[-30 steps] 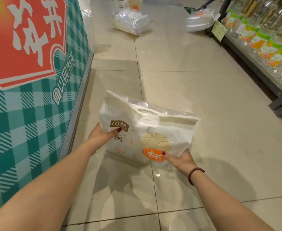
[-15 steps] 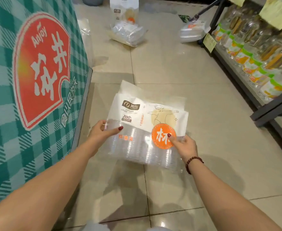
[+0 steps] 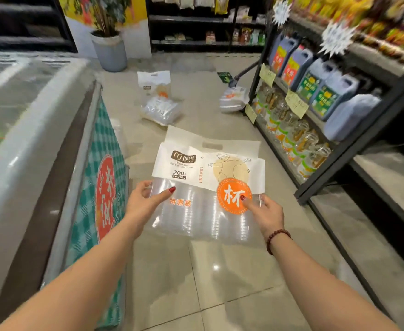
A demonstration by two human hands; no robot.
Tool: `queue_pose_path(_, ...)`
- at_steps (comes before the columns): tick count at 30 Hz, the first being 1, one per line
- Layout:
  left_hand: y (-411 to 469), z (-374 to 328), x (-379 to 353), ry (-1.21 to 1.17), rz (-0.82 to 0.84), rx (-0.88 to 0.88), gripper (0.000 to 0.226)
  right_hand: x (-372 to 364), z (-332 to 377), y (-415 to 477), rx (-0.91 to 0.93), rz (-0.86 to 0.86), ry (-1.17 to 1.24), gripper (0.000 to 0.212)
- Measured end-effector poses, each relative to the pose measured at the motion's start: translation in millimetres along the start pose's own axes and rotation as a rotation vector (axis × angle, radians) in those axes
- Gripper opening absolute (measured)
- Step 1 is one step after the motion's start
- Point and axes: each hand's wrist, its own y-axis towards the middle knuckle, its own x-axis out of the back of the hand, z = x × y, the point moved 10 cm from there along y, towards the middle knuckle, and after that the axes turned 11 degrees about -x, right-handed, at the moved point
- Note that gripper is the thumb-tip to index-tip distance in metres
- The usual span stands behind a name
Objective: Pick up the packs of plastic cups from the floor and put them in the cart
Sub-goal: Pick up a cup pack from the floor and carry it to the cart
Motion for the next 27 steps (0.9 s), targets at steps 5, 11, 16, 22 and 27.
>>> queue_pose_path(5,-9,-131,-23,-0.038,0.100,-0.078,0.064,72,97,-73,0.053,-0.060,0.079,0.030)
queue_pose_path(11,-38,-248,-71,-0.047,0.236,-0.225,0.056,169,168,-160,0.154,-0.258,0.126,0.031)
queue_pose_path(16,-79,-305,-132,-0.076,0.407,-0.291,0.066,258,168,-229,0.158,-0.443,0.209,0.040)
queue_pose_path(22,-158,-350,-233,-0.129,0.658,-0.392,0.054,357,130,-320,0.183,-0.661,0.353,0.027)
queue_pose_path(27,-262,-382,-321,-0.143,0.873,-0.472,0.050,444,75,-420,0.179,-0.882,0.440,0.038)
